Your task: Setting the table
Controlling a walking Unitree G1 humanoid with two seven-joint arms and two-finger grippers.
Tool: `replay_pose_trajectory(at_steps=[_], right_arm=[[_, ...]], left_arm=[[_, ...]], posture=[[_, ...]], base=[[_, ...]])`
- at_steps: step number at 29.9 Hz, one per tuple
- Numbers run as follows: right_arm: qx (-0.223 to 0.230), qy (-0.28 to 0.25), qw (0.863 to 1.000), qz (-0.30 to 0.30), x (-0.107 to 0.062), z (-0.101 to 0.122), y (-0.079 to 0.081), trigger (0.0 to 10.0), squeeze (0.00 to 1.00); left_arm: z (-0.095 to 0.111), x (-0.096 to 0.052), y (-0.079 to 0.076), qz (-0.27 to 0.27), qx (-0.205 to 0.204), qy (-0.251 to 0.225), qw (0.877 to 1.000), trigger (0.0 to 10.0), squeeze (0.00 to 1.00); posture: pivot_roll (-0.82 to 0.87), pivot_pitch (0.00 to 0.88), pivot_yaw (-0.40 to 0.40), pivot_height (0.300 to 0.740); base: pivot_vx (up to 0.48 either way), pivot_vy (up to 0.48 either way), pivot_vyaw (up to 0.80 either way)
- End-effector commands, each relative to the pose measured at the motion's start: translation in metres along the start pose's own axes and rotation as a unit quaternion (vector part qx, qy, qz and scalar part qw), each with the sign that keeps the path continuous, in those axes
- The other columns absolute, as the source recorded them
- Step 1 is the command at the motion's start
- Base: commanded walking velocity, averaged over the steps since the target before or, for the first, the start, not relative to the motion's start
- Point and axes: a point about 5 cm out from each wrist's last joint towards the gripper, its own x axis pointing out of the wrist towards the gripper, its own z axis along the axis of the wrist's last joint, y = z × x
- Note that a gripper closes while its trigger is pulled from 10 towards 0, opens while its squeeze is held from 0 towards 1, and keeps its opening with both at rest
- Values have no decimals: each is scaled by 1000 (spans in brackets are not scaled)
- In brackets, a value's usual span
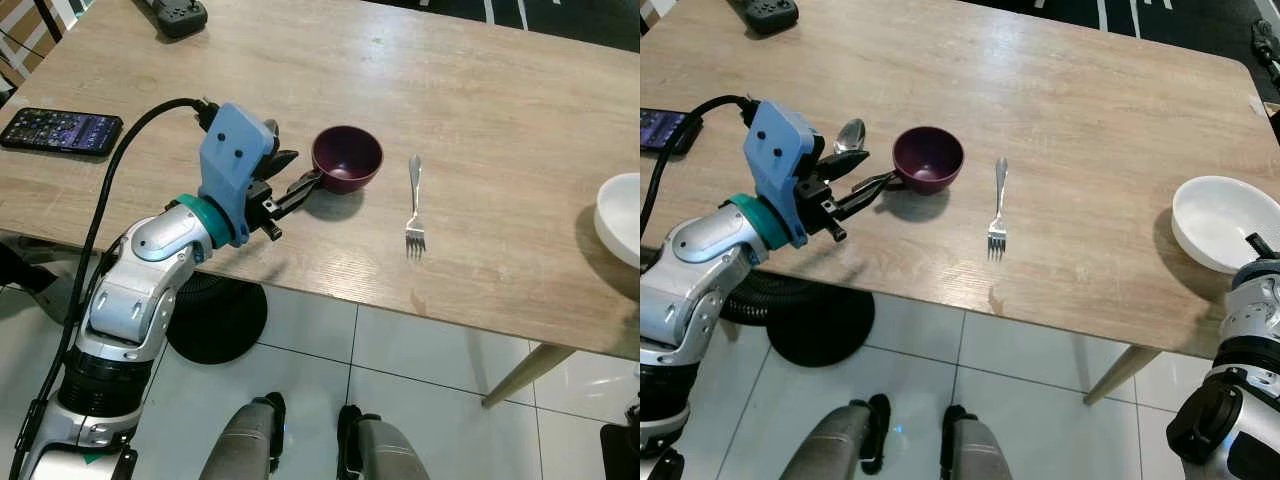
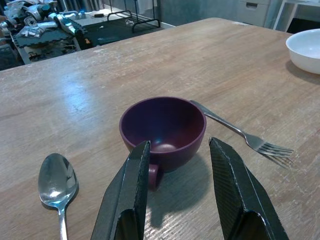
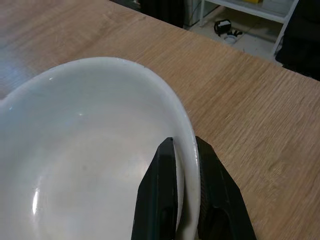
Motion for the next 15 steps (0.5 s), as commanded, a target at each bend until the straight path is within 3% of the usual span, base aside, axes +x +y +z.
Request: replay_pose_trajectory(at_steps=[1, 5, 6, 7, 8, 11, 12, 13, 15], right_arm=[[-1, 13, 1000, 9, -1, -6, 0, 0, 0], [9, 23, 996, 91, -7, -3, 24, 0, 0], [13, 25, 991, 134, -14, -3, 42, 10000, 0], [13, 25, 991, 134, -14, -3, 42, 10000, 0], [24, 31, 980, 193, -28, -6, 67, 10000, 0], [30, 35, 976, 212, -33, -8, 76, 10000, 0], [50, 59, 967, 242, -48, -25, 102, 10000, 0], [50, 59, 967, 242, -48, -25, 102, 10000, 0], [63, 80, 958, 267, -63, -43, 126, 10000, 0]], left_arm=[[-1, -1, -4, -6, -1, 1, 1000, 10000, 0], [0, 0, -3, -5, -1, 0, 1000, 10000, 0], [0, 0, -3, -5, -1, 0, 1000, 10000, 0], [0, 0, -3, -5, -1, 0, 1000, 10000, 0], [1, 1, -3, -5, -1, -3, 1000, 10000, 0], [2, 1, -3, -6, -2, -4, 1000, 10000, 0], [5, 2, -2, -4, -4, -10, 1000, 10000, 0], [5, 2, -2, -4, -4, -10, 1000, 10000, 0], [9, 3, 0, 0, -6, -16, 1000, 10000, 0]], posture=[[153, 147, 10, 740], [152, 147, 11, 740], [146, 150, 13, 740], [146, 150, 13, 740], [145, 150, 12, 740], [145, 150, 12, 740], [148, 150, 10, 740], [148, 150, 10, 740], [159, 154, 4, 740]], base=[[0, 0, 0], [0, 0, 0], [0, 0, 0], [0, 0, 0], [0, 0, 0], [0, 0, 0], [0, 0, 0], [0, 0, 0], [0, 0, 0]])
